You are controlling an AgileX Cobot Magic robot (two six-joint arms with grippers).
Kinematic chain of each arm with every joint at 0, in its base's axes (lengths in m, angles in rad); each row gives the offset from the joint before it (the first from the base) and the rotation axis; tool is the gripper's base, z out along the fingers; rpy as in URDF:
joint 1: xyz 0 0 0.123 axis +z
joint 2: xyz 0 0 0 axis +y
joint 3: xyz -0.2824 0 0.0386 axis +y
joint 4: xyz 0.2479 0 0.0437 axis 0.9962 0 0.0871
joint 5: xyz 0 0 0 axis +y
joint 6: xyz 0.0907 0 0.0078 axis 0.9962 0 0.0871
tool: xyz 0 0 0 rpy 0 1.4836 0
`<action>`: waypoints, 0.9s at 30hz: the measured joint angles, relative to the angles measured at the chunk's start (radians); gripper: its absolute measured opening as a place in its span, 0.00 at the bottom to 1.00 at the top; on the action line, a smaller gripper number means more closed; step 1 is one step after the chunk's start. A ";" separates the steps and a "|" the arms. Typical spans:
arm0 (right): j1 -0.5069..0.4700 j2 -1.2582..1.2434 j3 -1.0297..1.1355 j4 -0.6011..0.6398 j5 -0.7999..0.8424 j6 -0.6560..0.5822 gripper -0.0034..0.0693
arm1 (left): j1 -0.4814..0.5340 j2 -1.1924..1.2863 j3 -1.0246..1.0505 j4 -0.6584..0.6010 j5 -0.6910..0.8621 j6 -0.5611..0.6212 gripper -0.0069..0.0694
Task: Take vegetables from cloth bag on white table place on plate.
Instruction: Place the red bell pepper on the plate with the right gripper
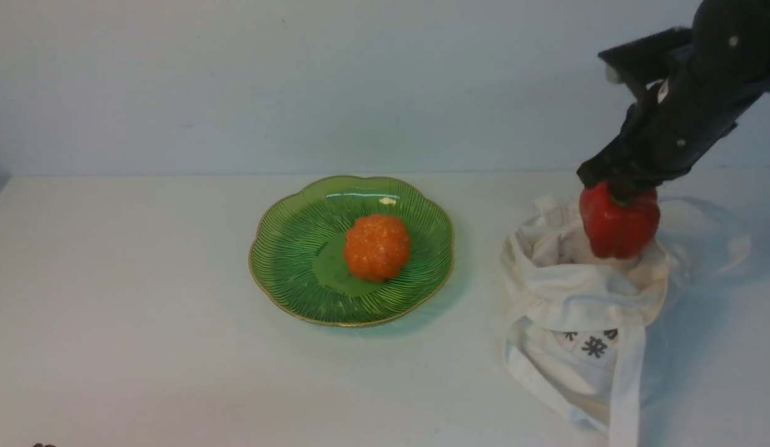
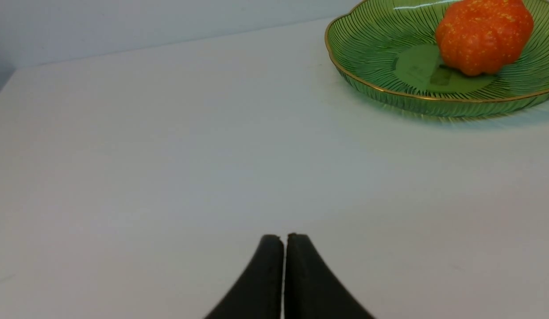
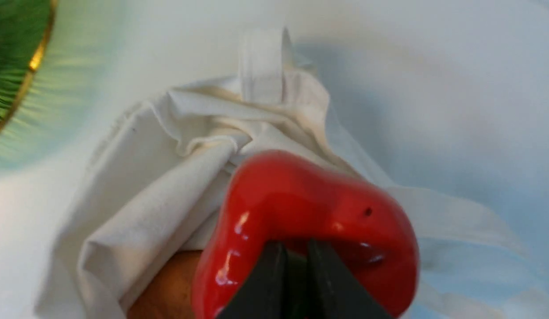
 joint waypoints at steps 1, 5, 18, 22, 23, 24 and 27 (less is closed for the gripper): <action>0.000 -0.020 -0.022 0.010 0.012 -0.006 0.09 | 0.000 0.000 0.000 0.000 0.000 0.000 0.08; 0.000 -0.056 -0.117 0.103 0.060 -0.044 0.09 | 0.000 0.000 0.000 0.000 0.000 0.000 0.08; 0.284 0.093 -0.202 0.319 0.003 -0.159 0.09 | 0.000 0.000 0.000 0.000 0.000 0.000 0.08; 0.342 0.160 -0.202 0.314 -0.053 -0.159 0.09 | 0.000 0.000 0.000 0.000 0.000 0.000 0.08; 0.368 0.203 -0.202 0.312 -0.087 -0.159 0.09 | 0.000 0.000 0.000 0.000 0.000 0.000 0.08; 0.387 0.233 -0.202 0.309 -0.115 -0.159 0.09 | 0.000 0.000 0.000 0.000 0.000 0.000 0.08; 0.418 0.292 -0.202 0.308 -0.172 -0.159 0.10 | 0.000 0.000 0.000 0.000 0.000 0.000 0.08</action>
